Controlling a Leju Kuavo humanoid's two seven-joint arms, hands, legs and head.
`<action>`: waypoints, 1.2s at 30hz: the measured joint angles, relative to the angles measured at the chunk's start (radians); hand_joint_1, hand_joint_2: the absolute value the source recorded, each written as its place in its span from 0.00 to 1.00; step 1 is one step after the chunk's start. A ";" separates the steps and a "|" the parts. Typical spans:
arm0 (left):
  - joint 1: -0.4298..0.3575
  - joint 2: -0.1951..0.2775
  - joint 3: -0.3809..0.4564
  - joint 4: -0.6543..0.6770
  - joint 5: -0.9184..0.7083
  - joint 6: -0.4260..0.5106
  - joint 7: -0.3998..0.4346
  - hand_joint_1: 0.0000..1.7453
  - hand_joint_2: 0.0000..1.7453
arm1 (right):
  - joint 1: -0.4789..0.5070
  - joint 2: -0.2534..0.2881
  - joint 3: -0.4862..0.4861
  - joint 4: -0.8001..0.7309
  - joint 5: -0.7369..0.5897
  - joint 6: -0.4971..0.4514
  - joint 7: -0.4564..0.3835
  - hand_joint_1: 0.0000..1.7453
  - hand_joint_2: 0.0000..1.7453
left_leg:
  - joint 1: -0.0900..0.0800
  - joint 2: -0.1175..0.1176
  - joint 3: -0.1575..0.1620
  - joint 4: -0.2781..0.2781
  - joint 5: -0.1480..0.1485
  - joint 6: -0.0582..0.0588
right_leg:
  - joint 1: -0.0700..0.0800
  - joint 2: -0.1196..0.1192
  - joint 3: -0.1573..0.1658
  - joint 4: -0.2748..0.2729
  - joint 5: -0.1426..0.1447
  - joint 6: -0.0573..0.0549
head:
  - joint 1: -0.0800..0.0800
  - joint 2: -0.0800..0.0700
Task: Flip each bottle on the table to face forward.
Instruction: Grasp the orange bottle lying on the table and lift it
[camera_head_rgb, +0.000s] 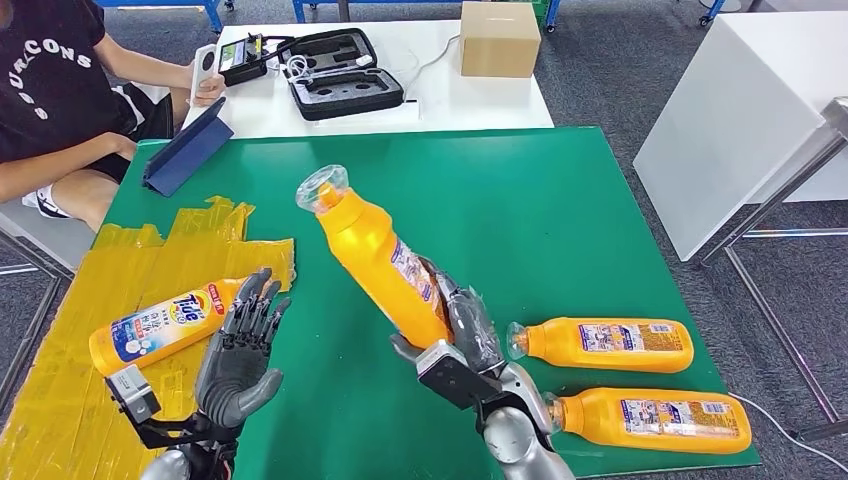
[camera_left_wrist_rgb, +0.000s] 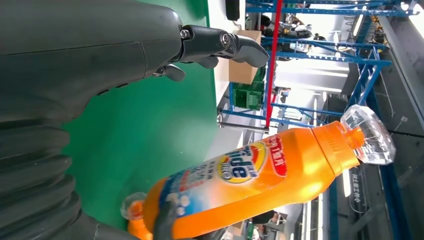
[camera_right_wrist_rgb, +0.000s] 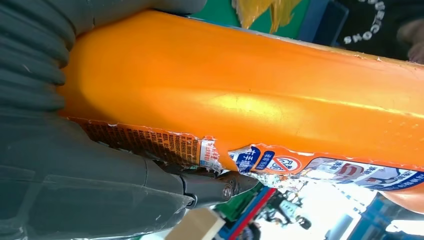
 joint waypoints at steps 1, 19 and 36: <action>-0.006 0.000 0.000 0.005 0.008 0.002 0.004 0.00 1.00 | -0.001 0.004 0.012 0.006 0.011 -0.005 -0.003 1.00 1.00 | 0.000 0.000 0.000 0.000 0.000 0.000 | 0.000 0.000 0.000 0.000 0.000 0.000 | 0.000 0.000; -0.063 0.009 0.002 0.076 0.065 0.017 0.012 0.00 1.00 | -0.042 0.052 0.267 0.164 0.089 -0.054 -0.026 1.00 1.00 | 0.000 0.000 -0.001 0.000 0.000 0.000 | 0.000 0.000 -0.001 0.000 0.000 0.000 | 0.000 0.000; -0.058 0.016 0.014 0.087 0.072 0.015 0.007 0.00 1.00 | -0.098 0.058 0.334 0.290 0.133 -0.070 0.015 1.00 1.00 | 0.000 0.000 -0.001 0.000 0.000 0.000 | 0.000 0.000 -0.001 0.000 0.000 0.000 | 0.000 0.000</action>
